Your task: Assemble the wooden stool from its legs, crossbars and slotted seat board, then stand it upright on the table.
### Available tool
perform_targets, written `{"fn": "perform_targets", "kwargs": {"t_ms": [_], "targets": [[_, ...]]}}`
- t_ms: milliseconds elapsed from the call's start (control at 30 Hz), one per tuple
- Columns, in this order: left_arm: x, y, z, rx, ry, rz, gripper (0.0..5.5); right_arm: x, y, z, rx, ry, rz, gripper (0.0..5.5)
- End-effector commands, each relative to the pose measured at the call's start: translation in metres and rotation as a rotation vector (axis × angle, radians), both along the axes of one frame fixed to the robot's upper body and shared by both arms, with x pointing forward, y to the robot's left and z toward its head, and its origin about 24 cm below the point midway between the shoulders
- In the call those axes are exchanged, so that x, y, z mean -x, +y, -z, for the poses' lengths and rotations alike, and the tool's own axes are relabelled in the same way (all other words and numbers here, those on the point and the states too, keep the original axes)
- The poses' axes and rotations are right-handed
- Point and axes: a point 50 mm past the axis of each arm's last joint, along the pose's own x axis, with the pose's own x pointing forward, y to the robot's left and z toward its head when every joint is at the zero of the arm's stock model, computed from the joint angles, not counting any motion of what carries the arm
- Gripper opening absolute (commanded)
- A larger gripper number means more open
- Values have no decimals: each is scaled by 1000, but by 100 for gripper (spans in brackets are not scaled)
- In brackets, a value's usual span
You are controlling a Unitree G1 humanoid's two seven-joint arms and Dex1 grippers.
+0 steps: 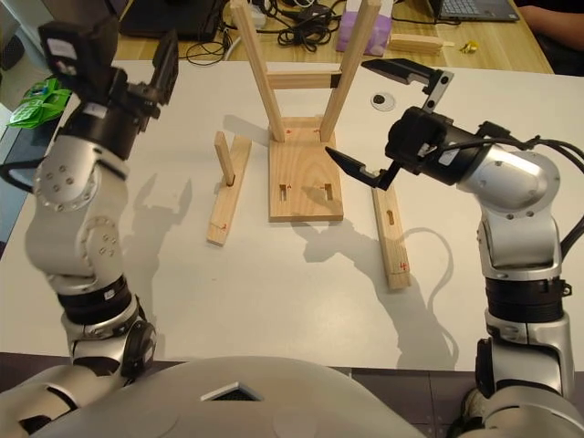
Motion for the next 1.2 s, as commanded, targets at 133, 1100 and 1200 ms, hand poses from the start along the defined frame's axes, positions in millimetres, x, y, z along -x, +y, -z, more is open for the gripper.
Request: {"fn": "perform_targets", "kwargs": {"t_ms": [133,1100,1200], "targets": [[51,32,78,-89,558,241,360,6,-14,1,34,-1,72,540],[54,11,185,-91,884,57,360,5,0,12,46,-13,35,540],[60,10,191,-96,912,82,360,6,1,12,49,-15,35,540]]}}
